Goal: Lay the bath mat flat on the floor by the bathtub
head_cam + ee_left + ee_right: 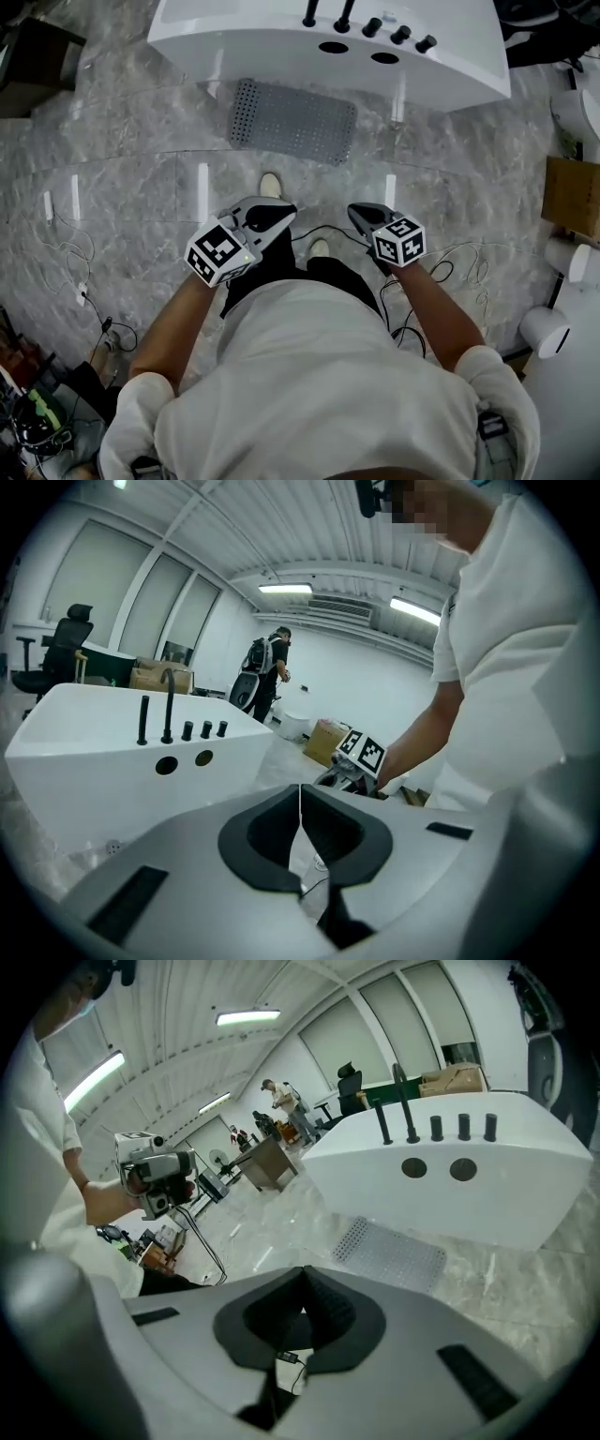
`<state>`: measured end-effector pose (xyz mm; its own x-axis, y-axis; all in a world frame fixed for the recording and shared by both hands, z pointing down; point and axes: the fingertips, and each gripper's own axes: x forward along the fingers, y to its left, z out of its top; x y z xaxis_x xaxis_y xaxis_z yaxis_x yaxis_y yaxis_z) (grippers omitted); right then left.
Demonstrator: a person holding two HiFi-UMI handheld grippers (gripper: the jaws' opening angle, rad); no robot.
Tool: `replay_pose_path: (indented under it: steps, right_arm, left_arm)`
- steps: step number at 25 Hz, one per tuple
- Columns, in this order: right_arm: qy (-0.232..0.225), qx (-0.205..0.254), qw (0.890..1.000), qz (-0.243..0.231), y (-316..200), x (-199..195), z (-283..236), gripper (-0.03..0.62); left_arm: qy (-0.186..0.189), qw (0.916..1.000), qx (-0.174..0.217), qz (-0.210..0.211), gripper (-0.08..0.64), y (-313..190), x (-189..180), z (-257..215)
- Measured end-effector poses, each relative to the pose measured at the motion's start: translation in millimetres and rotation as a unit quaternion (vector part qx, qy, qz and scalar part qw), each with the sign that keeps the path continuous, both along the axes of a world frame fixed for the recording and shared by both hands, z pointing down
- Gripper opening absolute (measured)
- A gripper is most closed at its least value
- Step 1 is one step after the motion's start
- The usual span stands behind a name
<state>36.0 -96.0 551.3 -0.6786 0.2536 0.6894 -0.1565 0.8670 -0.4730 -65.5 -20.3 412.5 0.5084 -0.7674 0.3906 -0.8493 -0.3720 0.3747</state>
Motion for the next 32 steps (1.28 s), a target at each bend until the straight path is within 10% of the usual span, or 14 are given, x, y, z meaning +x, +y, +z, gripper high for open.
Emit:
replay_pose_path:
  steps: [14, 32]
  right_arm:
    - [-0.078, 0.061, 0.995, 0.003, 46, 150, -101, 0.008]
    - [-0.102, 0.119, 0.988, -0.012, 179, 99, -154, 0.008]
  left_arm:
    - [-0.046, 0.9982, 0.029, -0.027, 0.020, 61, 145, -81]
    - [-0.018, 0.9974, 0.055, -0.042, 0.020, 193, 105, -101]
